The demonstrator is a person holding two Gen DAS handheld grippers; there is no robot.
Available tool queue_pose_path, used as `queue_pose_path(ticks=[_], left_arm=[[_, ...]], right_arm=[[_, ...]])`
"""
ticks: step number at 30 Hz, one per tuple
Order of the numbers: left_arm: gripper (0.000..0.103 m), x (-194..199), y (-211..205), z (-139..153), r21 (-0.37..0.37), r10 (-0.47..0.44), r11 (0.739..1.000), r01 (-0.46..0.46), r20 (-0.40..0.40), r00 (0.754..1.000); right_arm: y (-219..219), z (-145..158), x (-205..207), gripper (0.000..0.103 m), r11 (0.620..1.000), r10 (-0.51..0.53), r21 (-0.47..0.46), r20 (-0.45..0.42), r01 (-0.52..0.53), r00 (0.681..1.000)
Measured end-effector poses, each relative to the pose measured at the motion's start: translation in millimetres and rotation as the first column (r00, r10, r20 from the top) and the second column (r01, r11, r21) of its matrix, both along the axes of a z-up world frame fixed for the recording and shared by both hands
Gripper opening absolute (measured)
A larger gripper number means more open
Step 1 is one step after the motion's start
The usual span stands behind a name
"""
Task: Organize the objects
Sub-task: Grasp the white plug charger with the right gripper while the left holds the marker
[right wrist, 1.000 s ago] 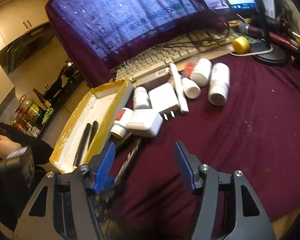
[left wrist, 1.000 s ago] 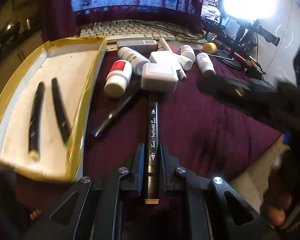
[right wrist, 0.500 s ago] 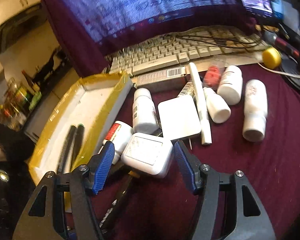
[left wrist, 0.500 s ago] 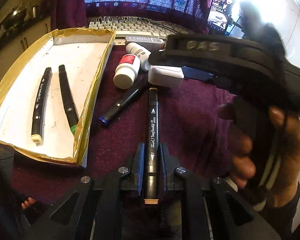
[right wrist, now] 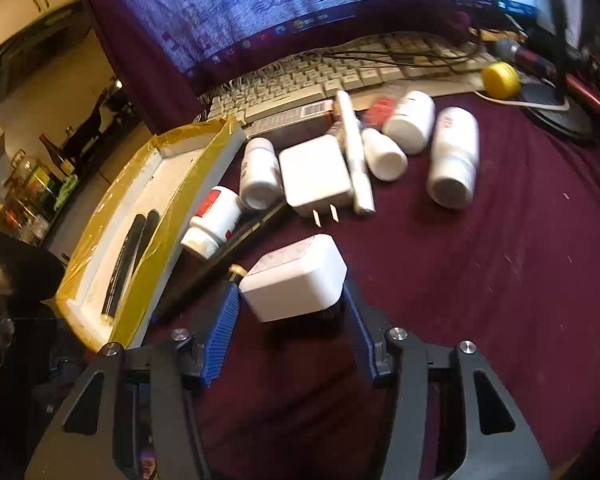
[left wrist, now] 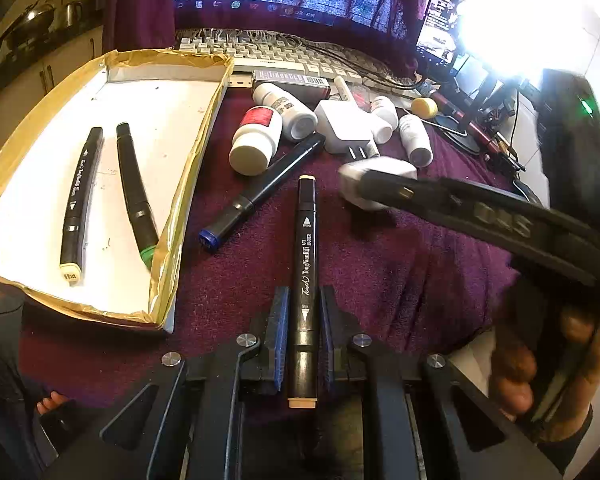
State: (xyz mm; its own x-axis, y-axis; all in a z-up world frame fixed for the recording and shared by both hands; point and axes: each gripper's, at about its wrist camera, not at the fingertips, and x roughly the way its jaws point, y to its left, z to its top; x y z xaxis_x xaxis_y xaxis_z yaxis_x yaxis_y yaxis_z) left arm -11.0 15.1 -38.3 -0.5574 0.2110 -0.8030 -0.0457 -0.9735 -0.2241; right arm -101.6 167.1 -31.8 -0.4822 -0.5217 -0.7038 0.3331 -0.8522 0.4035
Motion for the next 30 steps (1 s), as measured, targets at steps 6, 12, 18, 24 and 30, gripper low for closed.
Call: queue_pose_path(ticks=[6,12,18,24,30], left_arm=[[0.039,-10,5,1,0.01,-0.026,1.0,0.026,0.0,1.0],[0.017,-31,15,0,-0.057,-0.027,0.998,0.026,-0.014,1.0],[0.013,-25,3,-2,-0.01,-0.008,1.0,0.008,-0.016,1.0],[0.013,-20,-6,-2,0.052,0.014,0.999,-0.013,-0.012,1.0],[0.013,-17,-5,-2,0.054,0.016,0.998,-0.015,-0.02,1.0]], right_arm=[[11,0,1,0.052,0.999,-0.042,-0.016,0.002,0.042,0.999],[6,-4,0,0.053,0.999,-0.047,-0.013,0.013,0.048,0.999],[6,-7,1,0.053,0.997,-0.072,-0.033,0.005,0.072,0.997],[5,-5,2,0.061,0.995,-0.087,-0.053,-0.011,0.086,0.996],[-1,-6,-3,0.057,0.994,-0.11,-0.024,-0.069,0.109,0.991]])
